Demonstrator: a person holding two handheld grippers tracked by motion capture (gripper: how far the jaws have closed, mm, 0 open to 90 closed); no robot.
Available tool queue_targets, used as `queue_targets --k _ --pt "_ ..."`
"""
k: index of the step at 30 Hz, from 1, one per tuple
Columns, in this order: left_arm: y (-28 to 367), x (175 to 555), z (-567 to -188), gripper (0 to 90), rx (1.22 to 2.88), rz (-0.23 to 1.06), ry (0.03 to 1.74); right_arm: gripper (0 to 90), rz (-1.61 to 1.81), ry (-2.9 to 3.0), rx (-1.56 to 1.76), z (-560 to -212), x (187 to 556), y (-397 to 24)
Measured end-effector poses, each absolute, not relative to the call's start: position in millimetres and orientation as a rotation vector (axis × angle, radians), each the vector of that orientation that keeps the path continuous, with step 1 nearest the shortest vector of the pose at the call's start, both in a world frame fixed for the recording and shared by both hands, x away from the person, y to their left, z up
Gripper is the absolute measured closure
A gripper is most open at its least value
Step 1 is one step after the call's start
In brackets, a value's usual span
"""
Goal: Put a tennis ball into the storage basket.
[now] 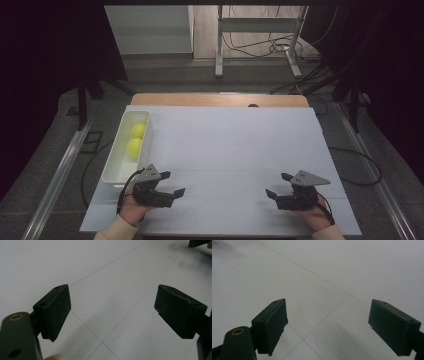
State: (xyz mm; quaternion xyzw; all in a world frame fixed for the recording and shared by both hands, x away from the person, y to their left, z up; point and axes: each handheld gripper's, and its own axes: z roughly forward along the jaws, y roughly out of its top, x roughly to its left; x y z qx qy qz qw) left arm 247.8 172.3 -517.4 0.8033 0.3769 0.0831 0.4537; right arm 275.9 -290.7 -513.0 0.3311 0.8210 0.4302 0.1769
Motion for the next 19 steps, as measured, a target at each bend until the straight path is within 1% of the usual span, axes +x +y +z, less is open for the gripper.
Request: queue_targets --k 19 --pt "169.9 248.6 -520.5 14.2 1.996 0.204 0.941 15.9 1.195 2.329 0.939 -514.1 277.1 -289.7"
